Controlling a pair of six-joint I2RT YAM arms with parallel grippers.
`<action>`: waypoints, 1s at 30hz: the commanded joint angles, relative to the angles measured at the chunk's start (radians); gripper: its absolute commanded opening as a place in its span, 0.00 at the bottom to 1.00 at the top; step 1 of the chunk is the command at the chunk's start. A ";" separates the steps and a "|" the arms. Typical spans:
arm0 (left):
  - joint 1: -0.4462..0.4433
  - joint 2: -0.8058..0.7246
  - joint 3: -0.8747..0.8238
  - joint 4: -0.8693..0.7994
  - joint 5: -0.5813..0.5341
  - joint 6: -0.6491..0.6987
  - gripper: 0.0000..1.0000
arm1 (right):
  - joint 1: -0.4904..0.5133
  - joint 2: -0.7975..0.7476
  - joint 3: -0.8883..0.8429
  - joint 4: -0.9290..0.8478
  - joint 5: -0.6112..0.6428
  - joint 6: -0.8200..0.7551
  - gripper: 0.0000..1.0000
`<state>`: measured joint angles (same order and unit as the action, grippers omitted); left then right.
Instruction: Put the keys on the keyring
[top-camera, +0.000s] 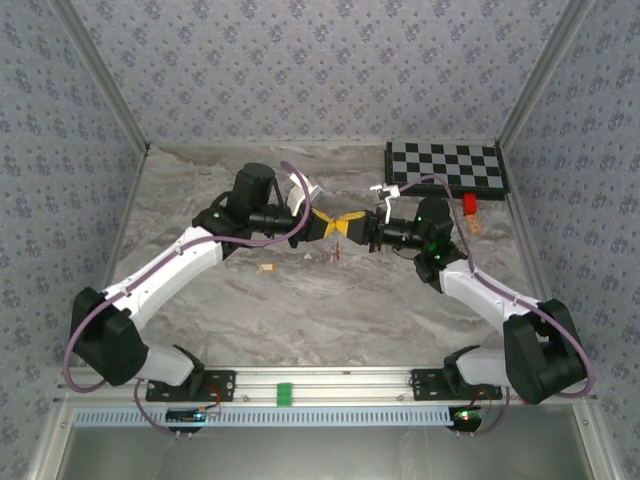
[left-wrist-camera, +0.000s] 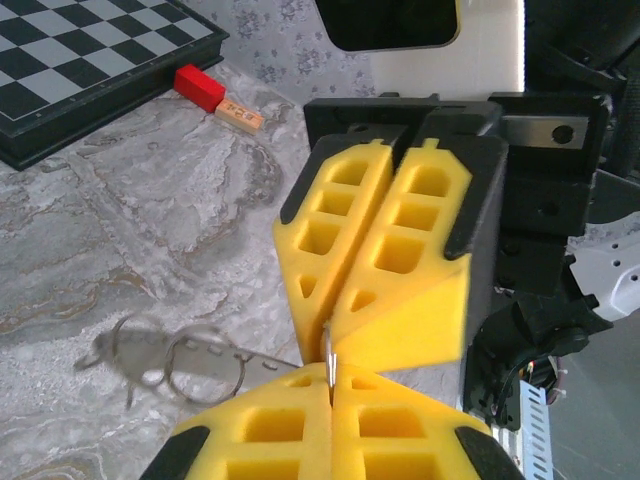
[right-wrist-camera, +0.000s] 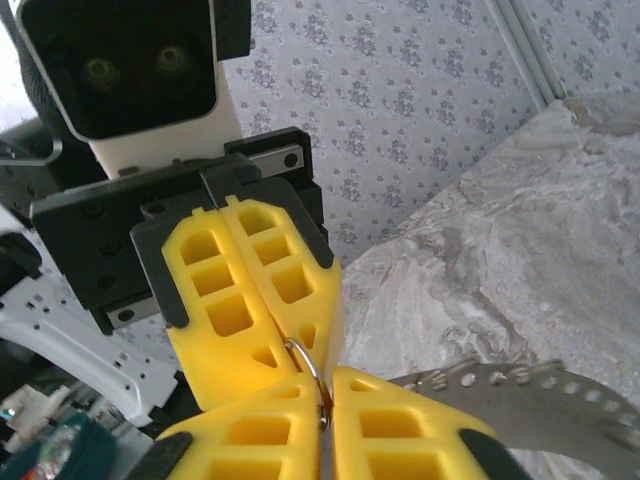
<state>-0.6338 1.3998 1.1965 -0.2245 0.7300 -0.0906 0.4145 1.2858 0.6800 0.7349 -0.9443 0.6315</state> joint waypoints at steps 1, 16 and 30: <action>-0.004 0.013 0.037 0.014 0.045 0.012 0.00 | 0.018 0.007 0.033 0.061 -0.058 0.021 0.00; 0.092 -0.111 -0.130 0.275 0.031 -0.185 0.30 | 0.025 -0.118 0.008 -0.156 0.110 -0.151 0.00; 0.086 -0.073 -0.116 0.248 0.090 -0.178 0.29 | 0.043 -0.107 0.067 -0.311 0.170 -0.177 0.00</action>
<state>-0.5442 1.3182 1.0611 0.0120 0.7853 -0.2752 0.4477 1.1828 0.6880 0.5072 -0.8169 0.4828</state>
